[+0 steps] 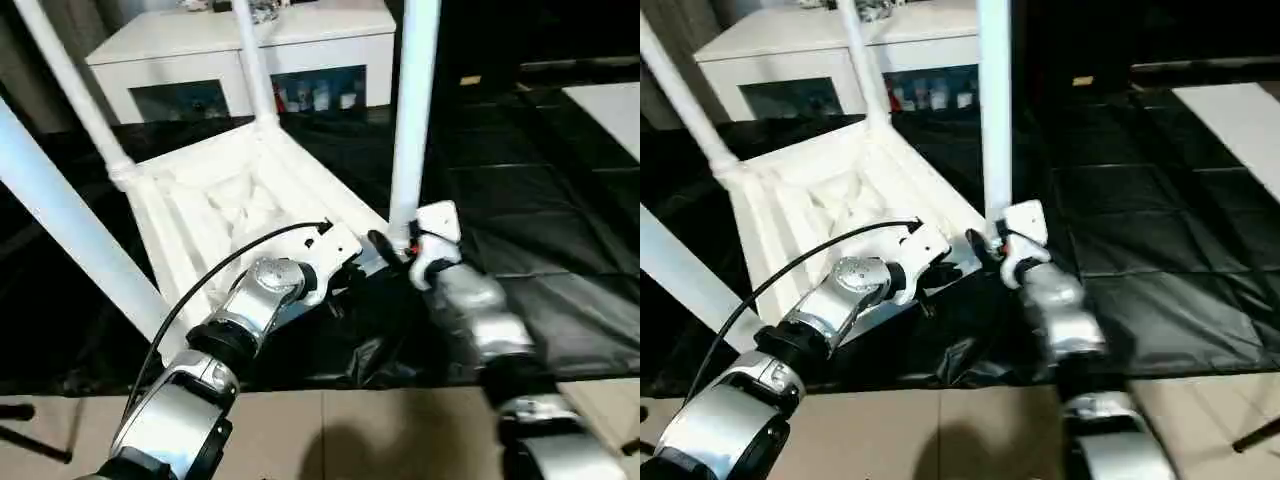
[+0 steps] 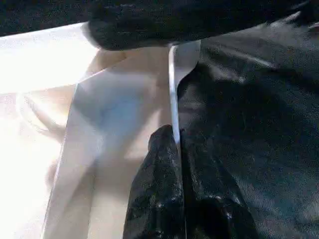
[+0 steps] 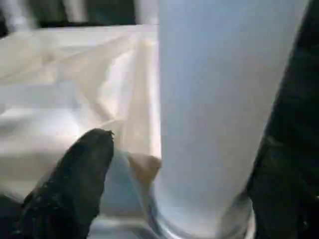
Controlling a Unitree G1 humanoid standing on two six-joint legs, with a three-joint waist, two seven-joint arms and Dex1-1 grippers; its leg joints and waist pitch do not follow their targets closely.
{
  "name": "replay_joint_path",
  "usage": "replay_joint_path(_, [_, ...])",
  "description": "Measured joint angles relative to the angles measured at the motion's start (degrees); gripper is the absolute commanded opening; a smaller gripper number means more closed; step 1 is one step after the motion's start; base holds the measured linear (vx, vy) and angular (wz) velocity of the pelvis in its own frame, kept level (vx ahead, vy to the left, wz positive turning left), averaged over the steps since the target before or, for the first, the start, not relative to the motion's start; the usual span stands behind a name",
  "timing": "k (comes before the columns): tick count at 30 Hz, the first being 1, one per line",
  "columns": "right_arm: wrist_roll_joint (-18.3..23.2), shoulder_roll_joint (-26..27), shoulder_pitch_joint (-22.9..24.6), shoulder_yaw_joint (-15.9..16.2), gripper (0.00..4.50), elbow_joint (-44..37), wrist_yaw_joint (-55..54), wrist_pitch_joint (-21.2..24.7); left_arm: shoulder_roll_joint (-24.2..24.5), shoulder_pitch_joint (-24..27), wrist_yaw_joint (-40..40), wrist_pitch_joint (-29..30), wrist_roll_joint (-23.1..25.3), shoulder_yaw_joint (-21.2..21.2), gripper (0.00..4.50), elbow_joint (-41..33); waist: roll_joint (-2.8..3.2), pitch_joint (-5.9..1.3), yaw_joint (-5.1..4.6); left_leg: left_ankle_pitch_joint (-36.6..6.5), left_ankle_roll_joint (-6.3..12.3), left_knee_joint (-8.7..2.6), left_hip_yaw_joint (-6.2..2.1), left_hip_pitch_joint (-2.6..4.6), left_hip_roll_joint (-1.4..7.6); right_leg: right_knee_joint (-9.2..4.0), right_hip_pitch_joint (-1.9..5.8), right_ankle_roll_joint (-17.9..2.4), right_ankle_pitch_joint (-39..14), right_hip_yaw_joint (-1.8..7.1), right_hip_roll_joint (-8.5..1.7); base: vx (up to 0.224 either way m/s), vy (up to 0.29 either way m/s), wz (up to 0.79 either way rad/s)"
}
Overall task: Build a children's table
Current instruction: Rotate leg to tighten, then rotate table base
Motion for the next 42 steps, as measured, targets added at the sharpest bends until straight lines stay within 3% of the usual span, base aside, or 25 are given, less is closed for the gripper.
replay_joint_path(2, [1.2, -8.2, 4.4, 1.5, 4.07, -5.9, 10.5, 0.4, 0.2, 0.1, -2.1, -2.2, 0.1, -0.9, 0.0, 0.5, 0.22, -0.11, 1.06, 0.1, 0.21, 0.0, 0.18, -0.05, -0.01, -0.02, 0.13, 0.2, -0.1, 0.07, -0.09, 0.0, 0.0, 0.0])
replay_joint_path(4, [2.7, -12.7, 6.9, 2.1, 4.07, -9.1, 18.1, 1.3, 0.7, 0.1, -2.7, -3.8, 0.1, -1.2, 0.0, 1.1, 0.27, -0.13, 1.27, 0.2, 0.35, 0.0, 0.27, -0.04, 0.0, -0.01, 0.13, 0.2, -0.1, 0.12, -0.12, 0.0, 0.0, 0.0])
replay_joint_path(7, [4.8, -14.1, 9.5, 3.4, 4.07, -11.1, 24.7, 3.3, 1.5, 0.1, -2.9, -4.8, 0.1, -0.8, 0.0, 1.7, 0.3, -0.11, 0.62, 0.2, 0.38, 0.03, 0.19, -0.06, 0.0, 0.06, 0.05, 0.2, -0.1, 0.04, -0.11, 0.0, 0.0, 0.0])
replay_joint_path(12, [11.3, -17.0, 11.0, 3.1, 4.07, -18.4, 31.8, 9.7, 2.1, 0.7, -4.9, -7.1, 0.4, -0.7, 0.0, 1.4, 0.61, -0.19, 1.0, 0.3, 0.55, 0.03, 0.18, -0.45, 0.0, 0.05, -0.14, 0.2, -0.1, 0.03, -0.12, 0.0, 0.0, 0.0])
replay_joint_path(13, [12.2, -17.4, 11.0, 2.8, 4.14, -19.6, 32.4, 10.3, 2.4, 0.9, -5.7, -7.1, 0.0, -0.7, 0.28, 1.3, 0.63, -0.21, 1.08, 0.3, 0.56, 0.05, 0.17, -0.44, 0.01, 0.06, -0.13, 0.2, -0.1, 0.02, -0.12, 0.0, 0.0, 0.0])
replay_joint_path(19, [15.3, -15.6, 11.0, 2.7, 4.16, -22.8, 33.8, 13.7, 4.9, 6.1, -12.0, -4.7, -5.8, 1.5, 0.99, -9.6, 0.41, -0.08, 1.28, 0.4, 0.58, 0.16, 0.16, -0.63, 0.05, 0.03, -0.26, 0.3, -0.1, 0.01, -0.12, 0.0, 0.0, 0.0])
replay_joint_path(23, [16.0, -10.9, 7.3, 3.1, 4.16, -23.7, 29.7, 14.7, 9.8, 13.1, -16.5, 3.2, -9.0, 1.8, 1.27, -24.3, 0.25, 0.02, 0.76, 0.4, 0.58, 0.13, 0.21, -0.67, 0.04, 0.07, -0.44, 0.3, -0.2, 0.05, -0.12, 0.0, 0.0, 0.0])
replay_joint_path(26, [15.8, -9.9, 4.9, 3.1, 4.16, -23.9, 27.9, 14.6, 12.3, 16.3, -18.2, 8.0, -10.3, 1.9, 1.59, -31.5, -0.02, 0.04, 1.16, 0.4, 0.55, 0.11, 0.2, -0.66, 0.06, 0.08, -0.44, 0.3, -0.2, 0.03, -0.11, 0.0, 0.0, 0.0])
replay_joint_path(31, [11.3, -7.2, 1.8, 3.3, 4.16, -18.0, 21.2, 11.7, 16.9, 21.8, -19.6, 15.8, -11.4, 2.0, 2.02, -42.8, -0.39, 0.1, 1.27, 0.2, 0.28, 0.11, 0.34, -0.64, -0.02, 0.07, -0.39, 0.3, -0.2, 0.29, -0.12, 0.0, 0.0, 0.0])
replay_joint_path(35, [7.7, -7.1, -2.9, 2.8, 4.16, -9.6, 12.7, 9.6, 17.8, 25.3, -19.4, 20.6, -13.2, 1.9, 2.25, -49.9, -0.61, 0.21, 1.26, 0.2, 0.26, 0.12, 0.35, -0.63, -0.05, 0.1, -0.34, 0.3, -0.2, 0.32, -0.13, 0.0, 0.0, 0.0])
replay_joint_path(42, [3.6, -8.6, -11.0, -1.5, 4.16, 6.7, -3.8, 6.0, 17.9, 27.2, -18.9, 23.5, -16.6, 2.6, 2.86, -54.0, -0.63, 0.23, 1.4, 0.2, 0.25, 0.1, 0.48, -0.65, -0.05, 0.15, -0.01, 0.3, -0.2, 0.5, -0.13, 0.0, 0.0, 0.0])
